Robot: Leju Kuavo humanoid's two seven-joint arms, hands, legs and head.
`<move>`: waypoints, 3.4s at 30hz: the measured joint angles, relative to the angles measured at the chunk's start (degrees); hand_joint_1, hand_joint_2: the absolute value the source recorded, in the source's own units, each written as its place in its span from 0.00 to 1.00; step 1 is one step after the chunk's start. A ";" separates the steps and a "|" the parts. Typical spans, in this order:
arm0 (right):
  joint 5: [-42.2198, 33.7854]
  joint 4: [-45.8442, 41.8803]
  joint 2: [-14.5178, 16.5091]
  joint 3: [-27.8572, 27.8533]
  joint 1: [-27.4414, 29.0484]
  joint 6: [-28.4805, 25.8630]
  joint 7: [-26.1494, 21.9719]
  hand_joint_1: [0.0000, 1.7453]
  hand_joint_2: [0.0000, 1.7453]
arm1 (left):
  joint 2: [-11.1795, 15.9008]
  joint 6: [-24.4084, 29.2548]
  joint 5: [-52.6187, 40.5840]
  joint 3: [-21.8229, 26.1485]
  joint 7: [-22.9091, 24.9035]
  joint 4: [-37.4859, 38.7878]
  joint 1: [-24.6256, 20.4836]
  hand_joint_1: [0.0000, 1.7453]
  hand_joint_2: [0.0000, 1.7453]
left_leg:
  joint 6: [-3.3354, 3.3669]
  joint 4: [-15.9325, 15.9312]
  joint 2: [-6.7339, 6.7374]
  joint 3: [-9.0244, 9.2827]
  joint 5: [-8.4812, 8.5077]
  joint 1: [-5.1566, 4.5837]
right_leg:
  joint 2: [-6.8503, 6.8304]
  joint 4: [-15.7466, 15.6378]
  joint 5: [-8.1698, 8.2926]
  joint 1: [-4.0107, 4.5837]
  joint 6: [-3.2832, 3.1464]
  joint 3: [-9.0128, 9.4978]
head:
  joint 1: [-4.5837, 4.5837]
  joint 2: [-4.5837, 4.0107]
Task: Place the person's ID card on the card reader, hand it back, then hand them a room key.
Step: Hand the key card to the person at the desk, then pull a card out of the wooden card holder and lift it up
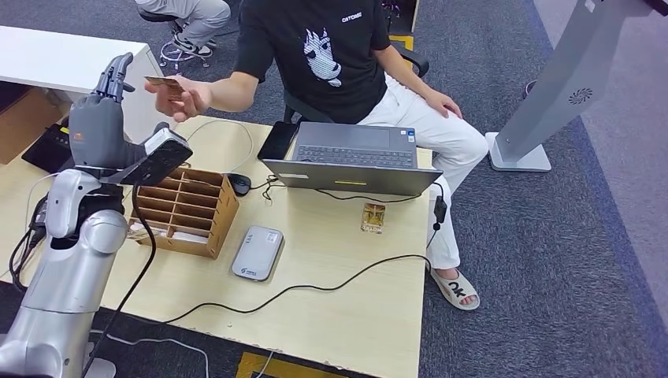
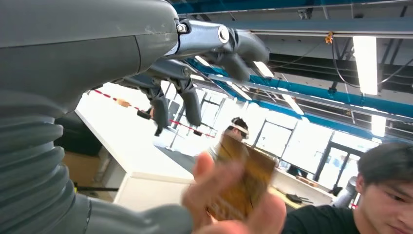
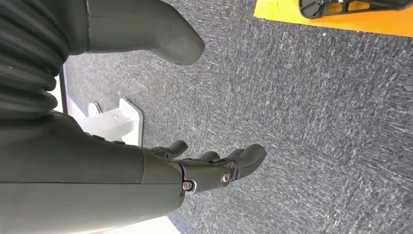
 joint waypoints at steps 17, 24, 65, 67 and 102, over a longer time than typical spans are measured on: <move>0.15 0.00 0.00 -0.82 0.05 0.21 0.09 0.00 1.00 | -1.19 1.18 2.89 1.67 -2.79 -1.02 5.40 0.00 1.00 | 0.00 -0.01 0.00 -0.01 0.00 0.01 | 0.00 0.01 0.00 0.00 0.00 0.00 | 0.00 0.00; -0.39 0.00 0.00 -2.13 0.25 0.13 0.21 0.00 1.00 | -0.59 -2.52 9.00 3.38 -6.56 -7.27 13.99 0.00 1.00 | 0.00 -0.02 0.05 0.00 -0.03 -0.01 | 0.09 0.00 -0.03 0.00 0.02 -0.02 | 0.00 0.00; -2.31 0.00 0.97 -9.47 0.91 -0.70 0.66 0.00 1.00 | 12.00 -12.53 -12.70 22.57 6.51 -36.99 56.13 0.00 1.00 | -0.19 -0.18 0.00 0.08 -0.13 0.08 | -0.01 0.05 -0.25 0.01 -0.28 0.02 | 0.00 0.00; -2.24 0.00 0.97 -9.66 0.90 -0.70 0.68 0.00 1.00 | 12.05 -12.64 -13.47 23.44 6.79 -36.99 56.31 0.00 1.00 | -0.19 -0.17 -0.01 0.08 -0.13 0.07 | -0.02 0.05 -0.25 0.01 -0.28 0.03 | 0.00 0.00; 2.81 0.00 1.46 -9.93 0.55 0.83 0.81 0.00 1.00 | 9.31 -6.40 -23.61 19.18 6.92 -18.91 43.92 0.00 1.00 | -0.20 -0.17 -0.04 0.13 -0.12 0.07 | -0.04 0.06 -0.24 0.00 -0.30 0.02 | -0.01 0.00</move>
